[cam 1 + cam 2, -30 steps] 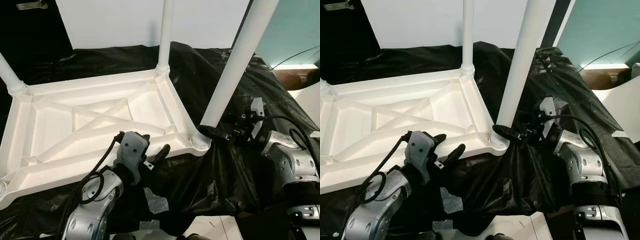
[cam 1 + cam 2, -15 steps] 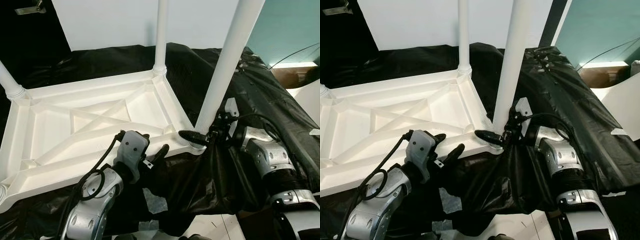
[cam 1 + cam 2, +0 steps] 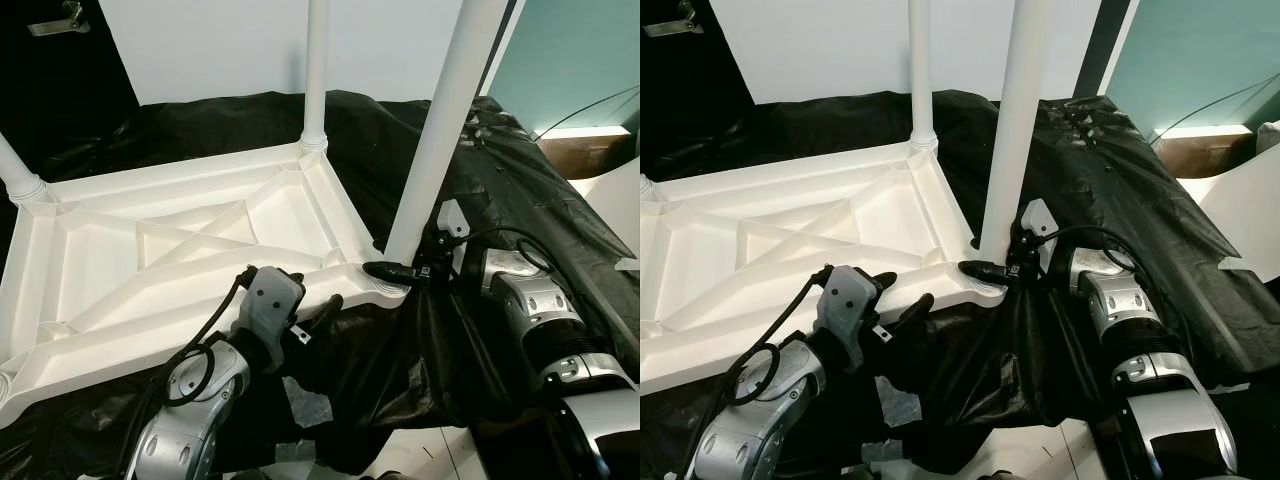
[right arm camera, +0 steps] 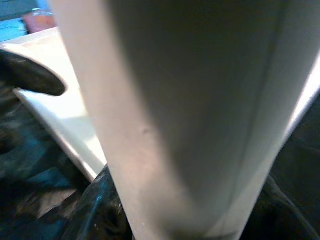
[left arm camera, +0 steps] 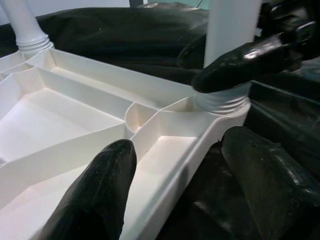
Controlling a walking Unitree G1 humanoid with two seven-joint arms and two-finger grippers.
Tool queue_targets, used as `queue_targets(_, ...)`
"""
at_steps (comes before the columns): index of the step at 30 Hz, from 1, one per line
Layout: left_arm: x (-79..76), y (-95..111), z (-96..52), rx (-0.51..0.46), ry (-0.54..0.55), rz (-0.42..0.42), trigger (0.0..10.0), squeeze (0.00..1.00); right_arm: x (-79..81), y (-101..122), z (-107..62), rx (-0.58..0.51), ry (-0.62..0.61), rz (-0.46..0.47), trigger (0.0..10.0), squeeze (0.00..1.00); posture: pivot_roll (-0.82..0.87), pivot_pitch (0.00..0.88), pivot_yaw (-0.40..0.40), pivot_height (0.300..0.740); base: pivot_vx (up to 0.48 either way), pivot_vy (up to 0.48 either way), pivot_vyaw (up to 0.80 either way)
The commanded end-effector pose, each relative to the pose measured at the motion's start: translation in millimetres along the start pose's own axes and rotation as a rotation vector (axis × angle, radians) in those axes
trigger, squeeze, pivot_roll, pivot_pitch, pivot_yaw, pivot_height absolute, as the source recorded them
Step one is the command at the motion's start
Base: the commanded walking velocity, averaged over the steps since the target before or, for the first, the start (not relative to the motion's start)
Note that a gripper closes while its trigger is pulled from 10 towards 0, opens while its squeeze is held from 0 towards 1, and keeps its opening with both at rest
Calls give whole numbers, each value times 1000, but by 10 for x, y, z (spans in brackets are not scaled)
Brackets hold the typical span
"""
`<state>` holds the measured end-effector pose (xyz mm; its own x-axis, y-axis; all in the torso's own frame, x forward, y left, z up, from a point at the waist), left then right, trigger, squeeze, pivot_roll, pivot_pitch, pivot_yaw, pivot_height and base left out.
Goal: Building children table
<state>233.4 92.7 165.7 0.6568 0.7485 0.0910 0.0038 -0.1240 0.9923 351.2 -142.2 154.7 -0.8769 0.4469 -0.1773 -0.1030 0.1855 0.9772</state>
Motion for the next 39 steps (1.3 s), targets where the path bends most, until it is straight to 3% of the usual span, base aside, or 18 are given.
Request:
queue_targets(1, 4, -45, 11, 10, 38, 1, 10000, 0, -8, -78, 11, 37, -50, 29, 0, 0, 136, 45, -63, 740, 0, 0, 0)
queue_targets(5, -16, -41, 39, 6, 30, 0, 10000, 0, 41, -188, 49, 66, -175, 35, 0, 0, 125, 42, -62, 740, 0, 0, 0)
queue_targets(6, -21, -41, 46, 5, 26, -1, 10000, 0, 89, -220, 70, 68, -219, 48, 10000, 0, 117, 42, -56, 740, 0, 0, 0)
queue_targets(8, -30, -41, 54, 5, 19, -2, 10000, 0, 162, -250, 104, 64, -281, 45, 10000, 0, 115, 42, -55, 740, 0, 0, 0)
queue_targets(12, -44, -54, 73, 15, -1, 12, 10000, 0, 282, -342, 187, 93, -494, 149, 10000, 0, 103, 41, -44, 740, 0, 0, 0)
queue_targets(15, -54, -57, 79, 16, -9, 10, 10000, 0, 338, -364, 216, 95, -572, 181, 10000, 0, 102, 41, -42, 740, 0, 0, 0)
queue_targets(19, -61, -55, 85, 18, -24, 18, 10000, 0, 433, -392, 231, 118, -817, 274, 10000, 0, 101, 37, -36, 740, 0, 0, 0)
queue_targets(31, -38, -46, 80, 14, -21, 24, 10000, 0, 550, -260, 250, 54, -857, 295, 10000, 0, 108, 33, -27, 740, 0, 0, 0)
queue_targets(32, -39, -46, 79, 14, -21, 24, 10000, 0, 539, -234, 231, 47, -868, 280, 10000, 737, 102, 38, -29, 740, 0, 0, 0)
queue_targets(33, -39, -46, 79, 14, -21, 24, 10000, 0, 539, -234, 231, 47, -868, 280, 10000, 737, 102, 38, -29, 740, 0, 0, 0)
queue_targets(34, -42, -49, 80, 14, -20, 21, 10000, 0, 513, -192, 199, 30, -875, 258, 10000, 1000, 102, 38, -30, 740, 0, 0, 0)
queue_targets(39, -48, -47, 85, 12, -20, 19, 10000, 0, 496, -119, 172, -18, -842, 252, 10000, 1000, 98, 41, -33, 740, 0, 0, 0)
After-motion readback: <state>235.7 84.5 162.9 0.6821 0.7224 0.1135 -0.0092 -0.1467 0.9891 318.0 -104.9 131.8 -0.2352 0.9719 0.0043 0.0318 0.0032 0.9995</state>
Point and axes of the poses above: a point about 5 cm out from each wrist's last joint towards the gripper, its own z axis pointing out of the wrist towards the gripper, its own y axis along the axis of the wrist's last joint, x = y × z, the point moved 1 cm from there along z, pointing out of the wrist towards the gripper, and after that the axes turned 4 degrees about -z, right-handed, at the moved point
